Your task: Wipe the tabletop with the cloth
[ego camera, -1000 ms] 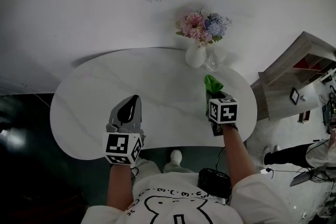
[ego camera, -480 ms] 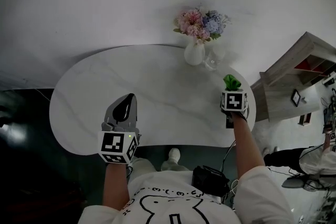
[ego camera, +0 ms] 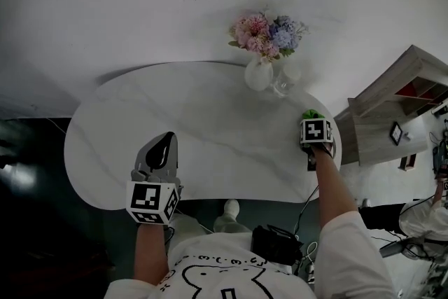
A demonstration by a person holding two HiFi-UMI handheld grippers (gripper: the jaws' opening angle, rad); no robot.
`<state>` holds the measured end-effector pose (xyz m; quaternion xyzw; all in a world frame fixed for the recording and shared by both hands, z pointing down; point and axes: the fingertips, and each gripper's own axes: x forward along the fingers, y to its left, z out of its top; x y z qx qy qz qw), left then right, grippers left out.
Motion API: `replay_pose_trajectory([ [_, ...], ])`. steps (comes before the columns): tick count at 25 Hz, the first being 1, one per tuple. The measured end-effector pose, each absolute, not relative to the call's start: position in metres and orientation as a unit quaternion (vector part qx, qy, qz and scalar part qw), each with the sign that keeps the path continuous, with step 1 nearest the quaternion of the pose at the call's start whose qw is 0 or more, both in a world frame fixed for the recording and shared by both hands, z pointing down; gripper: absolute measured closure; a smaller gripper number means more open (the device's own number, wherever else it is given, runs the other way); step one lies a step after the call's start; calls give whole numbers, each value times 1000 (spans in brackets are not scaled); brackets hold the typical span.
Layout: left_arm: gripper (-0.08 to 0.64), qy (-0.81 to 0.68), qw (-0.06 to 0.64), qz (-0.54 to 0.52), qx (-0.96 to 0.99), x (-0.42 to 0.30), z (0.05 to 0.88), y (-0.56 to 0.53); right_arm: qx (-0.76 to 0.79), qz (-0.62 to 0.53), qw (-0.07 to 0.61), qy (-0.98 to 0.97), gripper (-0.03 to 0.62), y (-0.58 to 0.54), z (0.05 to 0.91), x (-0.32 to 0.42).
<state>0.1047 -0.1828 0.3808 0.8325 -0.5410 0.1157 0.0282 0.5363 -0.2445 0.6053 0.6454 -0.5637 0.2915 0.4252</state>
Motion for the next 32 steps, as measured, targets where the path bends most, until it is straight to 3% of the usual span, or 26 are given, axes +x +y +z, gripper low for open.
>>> replay_pose_trajectory([
  [20,541,-508,30,135,850,126,391,-208,578,403,346,-620,546,-281,611,505],
  [32,541,-506,31,127,852,106,389,-209,582,400,348,-616,546,-285,610,475],
])
